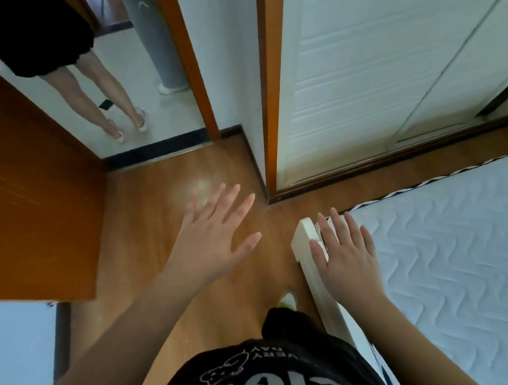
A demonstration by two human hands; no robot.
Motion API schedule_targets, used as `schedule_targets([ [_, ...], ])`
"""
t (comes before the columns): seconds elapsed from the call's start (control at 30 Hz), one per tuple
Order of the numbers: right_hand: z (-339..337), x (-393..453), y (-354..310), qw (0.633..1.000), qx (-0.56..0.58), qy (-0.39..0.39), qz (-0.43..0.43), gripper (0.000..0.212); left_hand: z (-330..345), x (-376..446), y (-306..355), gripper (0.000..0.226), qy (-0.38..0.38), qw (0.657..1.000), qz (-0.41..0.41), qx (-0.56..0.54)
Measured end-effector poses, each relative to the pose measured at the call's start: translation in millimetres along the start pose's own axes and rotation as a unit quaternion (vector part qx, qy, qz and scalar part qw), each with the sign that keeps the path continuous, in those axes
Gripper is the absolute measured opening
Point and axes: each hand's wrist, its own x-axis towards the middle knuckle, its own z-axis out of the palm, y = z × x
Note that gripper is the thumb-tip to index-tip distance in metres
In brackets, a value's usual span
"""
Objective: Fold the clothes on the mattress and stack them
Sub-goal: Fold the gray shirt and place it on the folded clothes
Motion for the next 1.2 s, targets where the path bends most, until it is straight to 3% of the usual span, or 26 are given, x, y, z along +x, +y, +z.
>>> schedule_targets([
  [0.13, -25, 60, 14, 0.999, 0.018, 0.007, 0.038, 0.078, -15, 65, -1, 0.080, 0.024, 0.998, 0.019, 0.047],
  [0.33, -45, 132, 29, 0.996, 0.044, 0.035, 0.070, 0.066, -25, 166, -8, 0.073, 0.062, 0.994, 0.071, 0.059],
  [0.5, -47, 196, 42, 0.989, 0.042, 0.052, 0.129, 0.063, -31, 261, -11, 0.068, 0.105, 0.978, 0.169, 0.065],
  [0.73, -56, 264, 53, 0.967, 0.061, 0.083, 0.232, 0.062, -50, 381, 0, 0.070, 0.092, 0.949, 0.288, 0.086],
  [0.97, -66, 291, 79, 0.936, 0.079, 0.113, 0.323, 0.060, -74, 456, 40, 0.070, 0.115, 0.918, 0.368, 0.093],
  [1.2, -80, 307, 142, 0.904, 0.076, 0.128, 0.401, 0.062, -81, 522, 116, 0.070, 0.083, 0.908, 0.407, 0.055],
])
